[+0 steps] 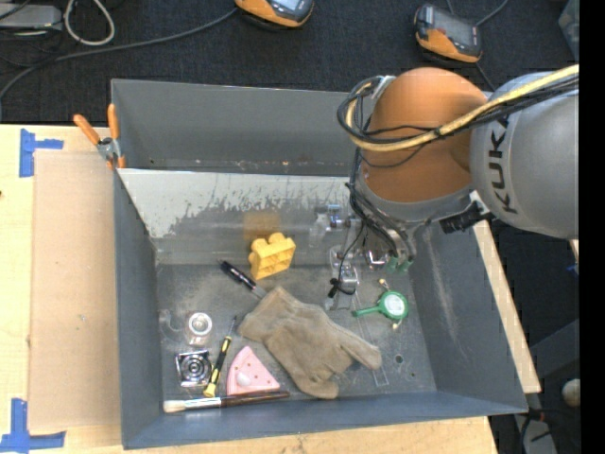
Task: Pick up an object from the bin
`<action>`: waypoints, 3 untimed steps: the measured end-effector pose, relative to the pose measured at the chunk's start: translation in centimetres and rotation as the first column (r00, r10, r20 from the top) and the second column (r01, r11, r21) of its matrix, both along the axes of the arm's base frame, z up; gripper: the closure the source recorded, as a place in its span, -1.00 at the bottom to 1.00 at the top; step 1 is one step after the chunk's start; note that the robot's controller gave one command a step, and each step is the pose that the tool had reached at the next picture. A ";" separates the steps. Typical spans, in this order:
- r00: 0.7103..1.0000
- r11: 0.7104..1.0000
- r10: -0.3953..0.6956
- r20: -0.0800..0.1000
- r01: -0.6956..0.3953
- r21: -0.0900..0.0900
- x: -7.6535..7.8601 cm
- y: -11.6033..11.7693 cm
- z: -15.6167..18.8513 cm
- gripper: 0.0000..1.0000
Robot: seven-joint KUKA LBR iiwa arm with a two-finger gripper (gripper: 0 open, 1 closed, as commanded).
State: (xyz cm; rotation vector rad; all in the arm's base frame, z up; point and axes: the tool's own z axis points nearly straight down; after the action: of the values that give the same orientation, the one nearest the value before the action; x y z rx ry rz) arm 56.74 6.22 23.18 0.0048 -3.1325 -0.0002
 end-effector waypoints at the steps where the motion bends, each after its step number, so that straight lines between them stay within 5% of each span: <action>1: 1.000 1.000 -0.003 0.008 0.003 0.001 0.1 -0.1 0.5 -1.00; 2: 0.981 0.981 -0.193 0.007 0.193 0.001 0.2 -1.7 -10.7 -1.00; 3: 0.974 0.974 -0.227 0.012 0.227 0.003 0.7 -1.3 -8.4 -1.00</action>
Offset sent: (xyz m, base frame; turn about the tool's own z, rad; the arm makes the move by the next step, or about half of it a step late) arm 0.0013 -0.0263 -0.1618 0.2887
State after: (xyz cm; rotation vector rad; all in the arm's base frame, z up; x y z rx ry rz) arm 57.47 4.93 14.82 -0.3542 -3.1252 -0.0044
